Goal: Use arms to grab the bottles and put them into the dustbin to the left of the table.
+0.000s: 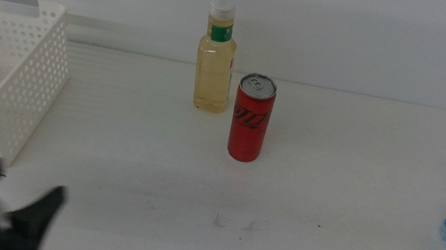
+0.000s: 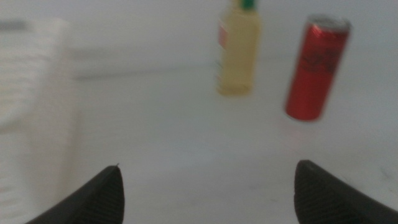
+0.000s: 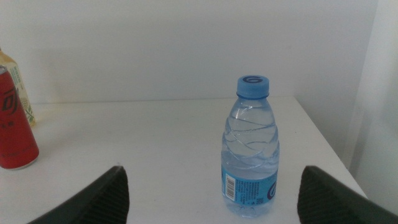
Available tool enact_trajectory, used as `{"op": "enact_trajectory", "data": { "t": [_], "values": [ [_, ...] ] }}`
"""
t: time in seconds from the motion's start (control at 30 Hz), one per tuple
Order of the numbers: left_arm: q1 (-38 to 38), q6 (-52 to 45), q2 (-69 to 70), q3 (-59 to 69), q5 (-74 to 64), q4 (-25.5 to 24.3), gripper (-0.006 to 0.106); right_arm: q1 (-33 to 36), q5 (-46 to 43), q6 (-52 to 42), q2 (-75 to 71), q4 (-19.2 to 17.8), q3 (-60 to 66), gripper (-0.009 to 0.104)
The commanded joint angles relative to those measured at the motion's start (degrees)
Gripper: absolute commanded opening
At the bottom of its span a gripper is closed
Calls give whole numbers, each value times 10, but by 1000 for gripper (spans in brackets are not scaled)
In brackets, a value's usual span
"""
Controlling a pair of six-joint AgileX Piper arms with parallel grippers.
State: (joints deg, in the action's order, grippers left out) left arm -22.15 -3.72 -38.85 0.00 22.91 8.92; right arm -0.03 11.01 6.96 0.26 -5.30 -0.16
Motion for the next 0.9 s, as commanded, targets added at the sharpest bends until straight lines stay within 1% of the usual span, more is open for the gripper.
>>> {"op": "enact_trajectory", "data": {
  "t": [0.0, 0.1, 0.23, 0.27, 0.37, 0.47, 0.67, 0.73, 0.87],
  "values": [
    [-43, 12, -125, 0, 147, 6, 94, -5, -4, -3, -3, -6, 2, 74],
    [-70, 29, -256, 0, 294, 6, 94, -5, -4, -3, -3, -6, 2, 74],
    [-70, 49, -393, 0, 450, -26, 94, -5, -4, -3, -3, -6, 2, 74],
    [-70, 49, -414, 0, 471, -29, 94, -5, -4, -3, -3, -6, 2, 74],
    [-70, 56, -473, 0, 471, -28, 94, -5, -4, -3, -3, -6, 2, 74],
    [-70, 79, -511, -18, 471, -51, 94, -5, -4, -3, -3, -6, 2, 74],
    [-70, 78, -552, -110, 470, -74, 94, -5, -4, -3, -3, -6, 2, 74],
    [-70, 84, -565, -144, 433, -81, 94, -5, -4, -3, -3, -6, 2, 74],
    [-70, 84, -592, -201, 407, -85, 94, -5, -4, -3, -3, -6, 2, 74]
  ]
}}
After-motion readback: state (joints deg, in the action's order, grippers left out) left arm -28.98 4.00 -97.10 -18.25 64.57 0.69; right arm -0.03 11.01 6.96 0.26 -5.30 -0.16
